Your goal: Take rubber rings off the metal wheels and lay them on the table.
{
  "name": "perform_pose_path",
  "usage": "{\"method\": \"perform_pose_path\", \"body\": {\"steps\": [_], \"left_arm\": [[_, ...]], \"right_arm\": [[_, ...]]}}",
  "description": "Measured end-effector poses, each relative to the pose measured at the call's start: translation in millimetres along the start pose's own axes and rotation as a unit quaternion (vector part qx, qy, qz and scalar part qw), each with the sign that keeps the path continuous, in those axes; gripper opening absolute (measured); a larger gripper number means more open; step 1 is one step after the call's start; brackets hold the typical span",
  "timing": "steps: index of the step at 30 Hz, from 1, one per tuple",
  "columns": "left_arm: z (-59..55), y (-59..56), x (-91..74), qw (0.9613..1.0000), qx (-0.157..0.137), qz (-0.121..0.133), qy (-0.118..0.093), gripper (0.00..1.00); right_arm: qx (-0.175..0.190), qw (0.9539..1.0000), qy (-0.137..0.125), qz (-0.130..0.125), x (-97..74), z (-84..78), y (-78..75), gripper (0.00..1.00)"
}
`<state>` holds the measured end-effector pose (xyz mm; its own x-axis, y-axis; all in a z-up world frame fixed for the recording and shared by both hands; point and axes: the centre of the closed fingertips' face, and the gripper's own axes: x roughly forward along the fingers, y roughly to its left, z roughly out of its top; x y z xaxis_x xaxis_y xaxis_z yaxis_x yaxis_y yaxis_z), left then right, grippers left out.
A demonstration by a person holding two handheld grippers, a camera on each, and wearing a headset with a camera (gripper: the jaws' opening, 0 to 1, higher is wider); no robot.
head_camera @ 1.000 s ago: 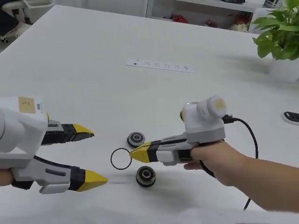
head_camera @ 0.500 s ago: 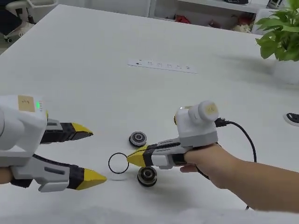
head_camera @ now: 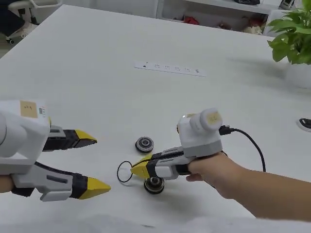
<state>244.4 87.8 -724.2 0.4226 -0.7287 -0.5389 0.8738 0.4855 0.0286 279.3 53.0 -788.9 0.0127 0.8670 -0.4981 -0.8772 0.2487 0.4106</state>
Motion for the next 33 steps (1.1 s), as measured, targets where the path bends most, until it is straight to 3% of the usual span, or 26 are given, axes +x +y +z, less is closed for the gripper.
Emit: {"method": "perform_pose_path", "body": {"steps": [15,33], "left_arm": [[-0.1,0.1,0.1,1.0000,0.003,-0.003,0.006,0.60],[2.4,0.6,5.9,0.9997,0.007,-0.014,0.016,0.59]], "right_arm": [[-0.016,0.9998,-0.002,-0.006,-1.6,3.1,0.4,0.19],[-0.035,0.9993,-0.014,-0.007,-10.5,12.6,6.3,0.29]]}}
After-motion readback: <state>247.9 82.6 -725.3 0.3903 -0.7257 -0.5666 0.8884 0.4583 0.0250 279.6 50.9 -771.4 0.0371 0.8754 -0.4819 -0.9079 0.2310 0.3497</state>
